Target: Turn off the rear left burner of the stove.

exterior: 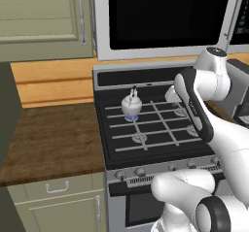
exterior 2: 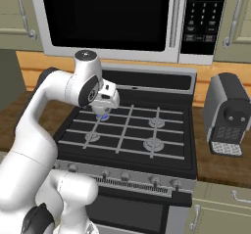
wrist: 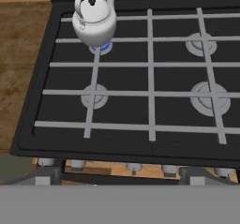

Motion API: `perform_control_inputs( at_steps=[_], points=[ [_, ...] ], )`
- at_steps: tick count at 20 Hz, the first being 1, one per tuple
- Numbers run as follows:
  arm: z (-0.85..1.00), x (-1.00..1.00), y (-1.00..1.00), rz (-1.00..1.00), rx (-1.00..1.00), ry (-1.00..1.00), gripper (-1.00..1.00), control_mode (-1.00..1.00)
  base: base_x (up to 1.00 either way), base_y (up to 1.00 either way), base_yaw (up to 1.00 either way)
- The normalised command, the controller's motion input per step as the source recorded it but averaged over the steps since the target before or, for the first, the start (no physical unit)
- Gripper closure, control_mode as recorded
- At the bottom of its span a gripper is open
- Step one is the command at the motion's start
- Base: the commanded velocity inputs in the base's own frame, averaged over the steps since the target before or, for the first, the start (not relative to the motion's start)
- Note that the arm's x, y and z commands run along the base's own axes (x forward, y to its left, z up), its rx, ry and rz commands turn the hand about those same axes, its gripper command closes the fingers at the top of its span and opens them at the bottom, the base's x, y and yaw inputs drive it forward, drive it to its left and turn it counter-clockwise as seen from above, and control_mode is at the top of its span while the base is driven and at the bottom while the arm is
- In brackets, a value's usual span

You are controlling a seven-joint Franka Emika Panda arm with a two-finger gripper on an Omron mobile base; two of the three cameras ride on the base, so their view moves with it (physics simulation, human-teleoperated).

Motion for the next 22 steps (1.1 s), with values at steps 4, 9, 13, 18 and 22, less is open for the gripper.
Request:
perform_control_inputs(
  at_steps=[4, 9, 13, 18, 22],
  points=[
    [0.0, 0.0, -0.04, 0.0, 0.0, 0.0, -1.0, -1.0, 0.0, 0.0, 0.0],
    [0.0, 0.0, 0.0, 0.0, 0.0, 0.0, -1.0, 1.0, 0.0, -0.26, 0.0],
    [0.0, 0.0, 0.0, 0.0, 0.0, 0.0, -1.0, 1.0, 0.0, -0.35, 0.0],
    [0.0, 0.0, 0.0, 0.0, 0.0, 0.0, -1.0, 1.0, 0.0, -0.43, 0.0],
    [0.0, 0.0, 0.0, 0.0, 0.0, 0.0, -1.0, 1.0, 0.0, -0.46, 0.0]
  ],
)
